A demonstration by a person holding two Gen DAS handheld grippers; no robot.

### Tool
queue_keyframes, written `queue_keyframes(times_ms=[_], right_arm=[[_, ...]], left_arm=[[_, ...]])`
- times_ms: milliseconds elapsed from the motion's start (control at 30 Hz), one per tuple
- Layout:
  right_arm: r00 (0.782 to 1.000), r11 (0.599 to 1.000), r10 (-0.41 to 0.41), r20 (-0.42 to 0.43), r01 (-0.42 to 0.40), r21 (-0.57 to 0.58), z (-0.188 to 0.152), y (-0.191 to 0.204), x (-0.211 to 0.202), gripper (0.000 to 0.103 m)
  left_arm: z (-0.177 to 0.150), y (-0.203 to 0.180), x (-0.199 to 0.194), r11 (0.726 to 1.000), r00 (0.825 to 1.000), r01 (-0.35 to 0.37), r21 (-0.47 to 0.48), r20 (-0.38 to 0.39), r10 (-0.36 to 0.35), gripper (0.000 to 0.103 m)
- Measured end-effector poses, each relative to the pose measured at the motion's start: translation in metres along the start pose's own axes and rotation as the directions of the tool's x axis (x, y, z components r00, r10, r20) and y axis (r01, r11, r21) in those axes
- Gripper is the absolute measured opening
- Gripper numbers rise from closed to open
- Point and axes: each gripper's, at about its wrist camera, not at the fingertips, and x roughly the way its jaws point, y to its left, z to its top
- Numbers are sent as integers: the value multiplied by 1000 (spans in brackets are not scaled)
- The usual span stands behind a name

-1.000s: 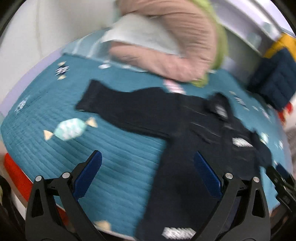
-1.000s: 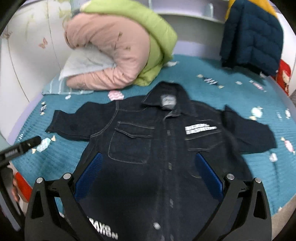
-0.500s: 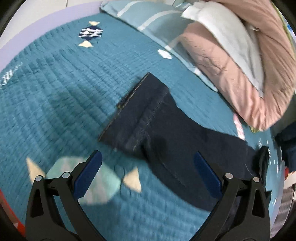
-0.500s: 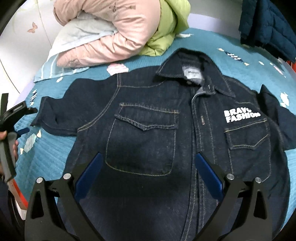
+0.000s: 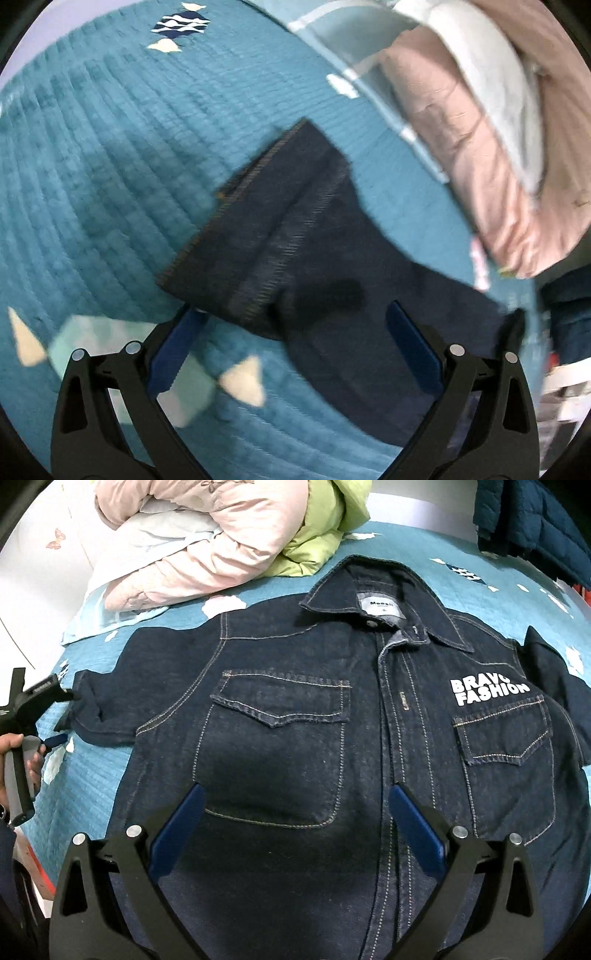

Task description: Fold large clothes

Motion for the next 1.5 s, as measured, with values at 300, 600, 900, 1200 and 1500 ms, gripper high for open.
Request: queue_keyframes(times_ms=[300, 600, 900, 1200, 1500], right_arm=[[1000, 999, -24, 19, 24, 41, -1, -26, -10, 96], [998, 990, -50, 36, 45, 132, -7, -77, -26, 96], [981, 955, -173, 83, 146, 258, -28, -174, -71, 96], [922, 846, -376, 88, 303, 440, -64, -321, -123, 96], [923, 709, -378, 73, 238, 664, -89, -441, -135, 96]], left_arm=[[-8, -23, 3, 994, 1000, -10, 106, 14, 8, 7], [-50, -111, -91, 930, 957, 83, 357, 233, -174, 6], [-152, -282, -105, 773, 903, 291, 564, 105, -416, 6], [-293, -391, 32, 729, 966, 250, 637, -114, -232, 6], [-322, -394, 72, 714, 990, 140, 686, -94, -104, 14]])
